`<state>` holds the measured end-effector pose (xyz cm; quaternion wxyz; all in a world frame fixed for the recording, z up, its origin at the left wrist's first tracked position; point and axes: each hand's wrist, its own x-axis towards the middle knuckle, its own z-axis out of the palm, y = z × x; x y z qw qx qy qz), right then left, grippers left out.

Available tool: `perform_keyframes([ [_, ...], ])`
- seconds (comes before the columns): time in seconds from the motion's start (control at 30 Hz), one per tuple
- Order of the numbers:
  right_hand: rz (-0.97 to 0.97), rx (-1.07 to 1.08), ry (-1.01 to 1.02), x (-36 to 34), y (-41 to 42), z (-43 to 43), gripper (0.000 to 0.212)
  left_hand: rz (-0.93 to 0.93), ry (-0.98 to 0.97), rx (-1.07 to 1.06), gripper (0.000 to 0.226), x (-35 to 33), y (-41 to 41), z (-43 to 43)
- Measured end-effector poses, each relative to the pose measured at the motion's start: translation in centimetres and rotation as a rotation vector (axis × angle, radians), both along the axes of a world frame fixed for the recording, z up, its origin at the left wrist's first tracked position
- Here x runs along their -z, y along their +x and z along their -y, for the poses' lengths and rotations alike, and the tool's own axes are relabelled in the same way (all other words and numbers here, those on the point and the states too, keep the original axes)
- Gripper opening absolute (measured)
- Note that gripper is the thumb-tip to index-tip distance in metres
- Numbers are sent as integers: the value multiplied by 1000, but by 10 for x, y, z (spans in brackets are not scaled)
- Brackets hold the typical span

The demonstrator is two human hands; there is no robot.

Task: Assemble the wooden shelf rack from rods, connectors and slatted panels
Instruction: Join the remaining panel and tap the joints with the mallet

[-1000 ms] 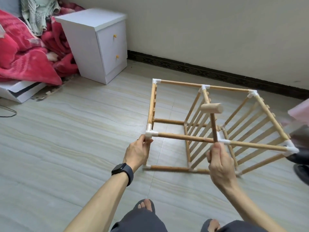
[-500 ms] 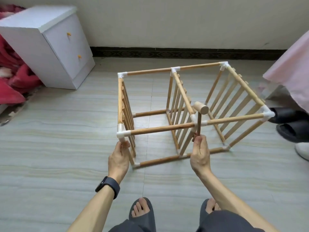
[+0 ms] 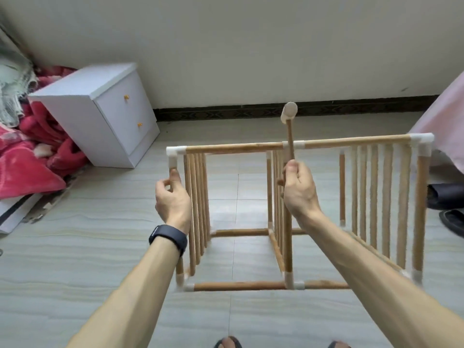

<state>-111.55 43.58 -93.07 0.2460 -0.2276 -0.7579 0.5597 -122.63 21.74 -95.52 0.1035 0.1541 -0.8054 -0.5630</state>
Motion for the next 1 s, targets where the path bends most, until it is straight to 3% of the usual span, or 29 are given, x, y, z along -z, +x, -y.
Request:
perform_keyframes([
  [0.1,55,16,17,-9,-22,-10,36,-55,-71,65,22,-14,-17,-3],
  [0.17,102,24,-8,-8,-38,-18,37,-54,-135,91,17,-18,-25,-3],
  [0.33,169,26,-209,21,-71,-29,38,87,-152,134,29,1,-37,1],
  [0.6,233,-21,-271,44,-61,-39,39,178,-93,248,44,20,-46,3],
  [0.7,242,-16,51,28,-16,-44,35,85,-385,393,45,12,-29,0],
  [0.77,156,-23,185,13,22,-45,19,-54,-571,543,45,6,3,-8],
  [0.87,33,-121,-54,-8,79,-44,19,-259,-690,896,43,8,74,-21],
  [0.93,-51,-289,-300,-23,111,-44,25,-302,-824,1123,51,17,120,-26],
  [1.0,-99,-390,-366,-35,135,-44,39,-306,-1047,1263,55,28,146,-31],
])
